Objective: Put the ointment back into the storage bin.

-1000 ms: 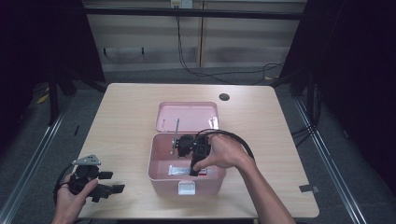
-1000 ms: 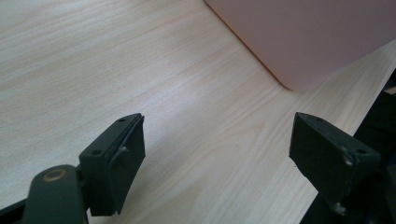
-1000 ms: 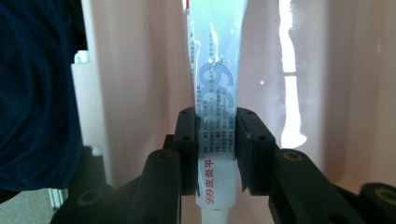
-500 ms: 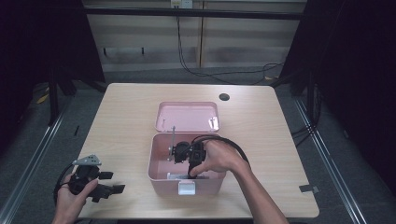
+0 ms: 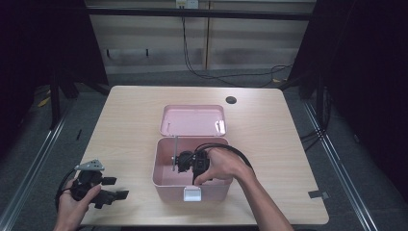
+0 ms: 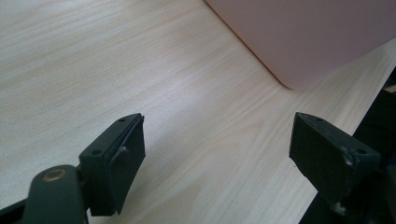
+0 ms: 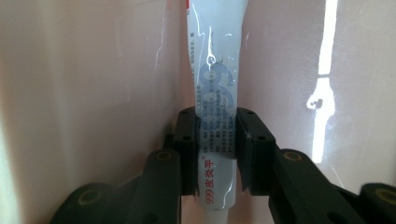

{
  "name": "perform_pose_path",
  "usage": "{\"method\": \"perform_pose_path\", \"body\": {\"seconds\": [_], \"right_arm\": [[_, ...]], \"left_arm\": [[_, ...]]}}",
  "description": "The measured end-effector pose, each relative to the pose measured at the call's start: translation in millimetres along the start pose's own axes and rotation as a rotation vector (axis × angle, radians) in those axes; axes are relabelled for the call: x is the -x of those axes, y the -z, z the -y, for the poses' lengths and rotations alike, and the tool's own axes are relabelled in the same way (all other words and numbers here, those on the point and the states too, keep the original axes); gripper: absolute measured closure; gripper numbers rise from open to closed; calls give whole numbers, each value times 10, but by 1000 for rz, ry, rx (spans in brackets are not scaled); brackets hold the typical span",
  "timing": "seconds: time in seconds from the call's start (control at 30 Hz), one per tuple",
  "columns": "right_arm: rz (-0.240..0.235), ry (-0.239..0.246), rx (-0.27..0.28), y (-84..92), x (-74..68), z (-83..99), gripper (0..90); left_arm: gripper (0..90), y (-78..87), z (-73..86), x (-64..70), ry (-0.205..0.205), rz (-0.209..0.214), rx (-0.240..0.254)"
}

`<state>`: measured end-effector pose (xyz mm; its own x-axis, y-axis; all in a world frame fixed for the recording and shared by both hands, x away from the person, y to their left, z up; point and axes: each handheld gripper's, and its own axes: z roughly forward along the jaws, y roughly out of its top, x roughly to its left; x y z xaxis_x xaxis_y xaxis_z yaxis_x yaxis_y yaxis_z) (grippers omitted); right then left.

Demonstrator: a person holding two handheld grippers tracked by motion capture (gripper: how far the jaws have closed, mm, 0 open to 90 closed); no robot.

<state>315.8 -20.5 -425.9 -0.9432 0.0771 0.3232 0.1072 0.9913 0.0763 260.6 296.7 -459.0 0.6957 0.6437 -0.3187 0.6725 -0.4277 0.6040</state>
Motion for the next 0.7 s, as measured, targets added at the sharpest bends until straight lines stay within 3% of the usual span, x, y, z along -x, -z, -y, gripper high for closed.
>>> {"method": "perform_pose_path", "body": {"seconds": [0.2, 0.7], "right_arm": [[-1, 1, 8, -9, 33, 16, 717], [19, -28, -64, -105, 94, -29, 716]], "left_arm": [[183, -1, -1, 1, 0, -1, -1], [183, -1, -2, -3, -4, -2, -5]]}}
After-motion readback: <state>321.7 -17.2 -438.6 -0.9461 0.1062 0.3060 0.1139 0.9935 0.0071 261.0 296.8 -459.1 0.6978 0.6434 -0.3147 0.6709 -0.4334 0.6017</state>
